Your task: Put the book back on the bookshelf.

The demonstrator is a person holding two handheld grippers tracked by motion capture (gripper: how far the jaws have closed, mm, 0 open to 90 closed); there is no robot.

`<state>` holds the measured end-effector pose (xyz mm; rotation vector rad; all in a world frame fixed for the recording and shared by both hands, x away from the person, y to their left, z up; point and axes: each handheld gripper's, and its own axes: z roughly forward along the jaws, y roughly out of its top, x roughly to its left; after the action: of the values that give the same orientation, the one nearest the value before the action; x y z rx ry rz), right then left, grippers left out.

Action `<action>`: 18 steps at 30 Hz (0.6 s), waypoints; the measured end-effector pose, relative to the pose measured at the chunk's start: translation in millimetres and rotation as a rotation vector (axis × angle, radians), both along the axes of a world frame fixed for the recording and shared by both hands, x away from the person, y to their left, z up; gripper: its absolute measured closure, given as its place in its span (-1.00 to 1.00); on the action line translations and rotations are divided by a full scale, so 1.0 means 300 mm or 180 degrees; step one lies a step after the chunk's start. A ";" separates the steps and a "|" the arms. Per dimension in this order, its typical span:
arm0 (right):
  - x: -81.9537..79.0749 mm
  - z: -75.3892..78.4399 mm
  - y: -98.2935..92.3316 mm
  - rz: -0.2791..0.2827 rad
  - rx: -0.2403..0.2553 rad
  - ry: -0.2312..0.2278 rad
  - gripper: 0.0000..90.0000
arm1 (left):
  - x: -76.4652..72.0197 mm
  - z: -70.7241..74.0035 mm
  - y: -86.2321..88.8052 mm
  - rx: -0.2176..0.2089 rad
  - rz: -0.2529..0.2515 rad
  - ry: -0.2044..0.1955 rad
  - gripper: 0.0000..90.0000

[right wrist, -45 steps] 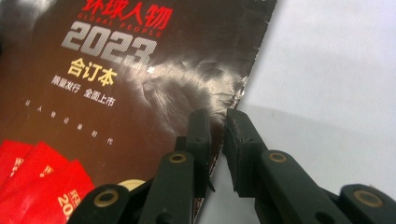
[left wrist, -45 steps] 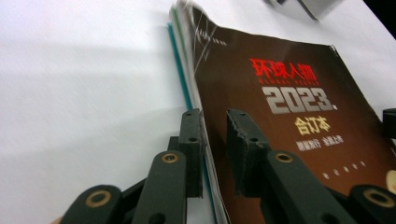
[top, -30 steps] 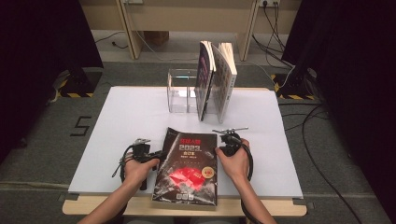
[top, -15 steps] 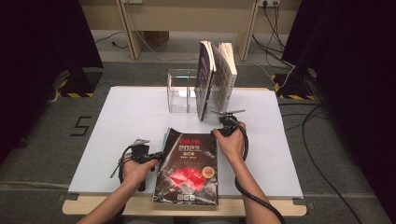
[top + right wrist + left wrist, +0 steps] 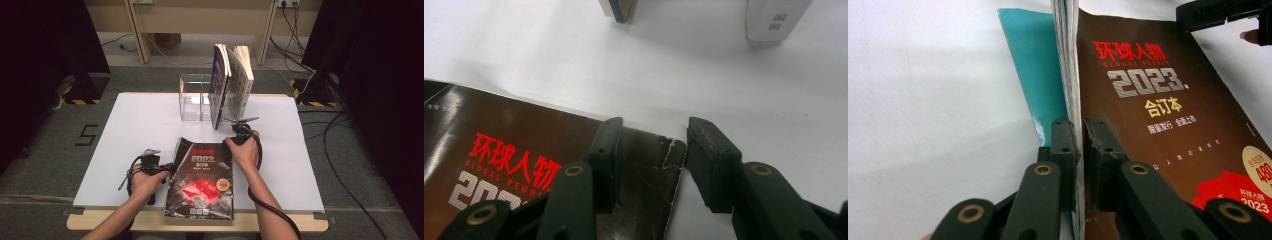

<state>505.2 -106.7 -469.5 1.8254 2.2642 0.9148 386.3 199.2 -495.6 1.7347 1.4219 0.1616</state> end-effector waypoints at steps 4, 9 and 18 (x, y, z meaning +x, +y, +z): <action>-0.007 -0.002 0.006 -0.0011 -0.0025 -0.0041 0.32 | -0.002 -0.001 -0.001 0.0026 -0.0003 -0.0012 0.84; 0.001 -0.004 -0.010 -0.0016 0.0071 0.0002 0.36 | -0.002 -0.003 -0.001 0.0033 -0.0004 -0.0020 0.84; -0.011 -0.005 -0.015 -0.0041 0.0137 0.0001 0.37 | -0.005 -0.007 -0.003 0.0028 0.0016 -0.0035 0.84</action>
<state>501.9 -111.1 -471.1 1.8552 2.2476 0.9687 384.8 198.4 -497.6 1.7350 1.4197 0.1800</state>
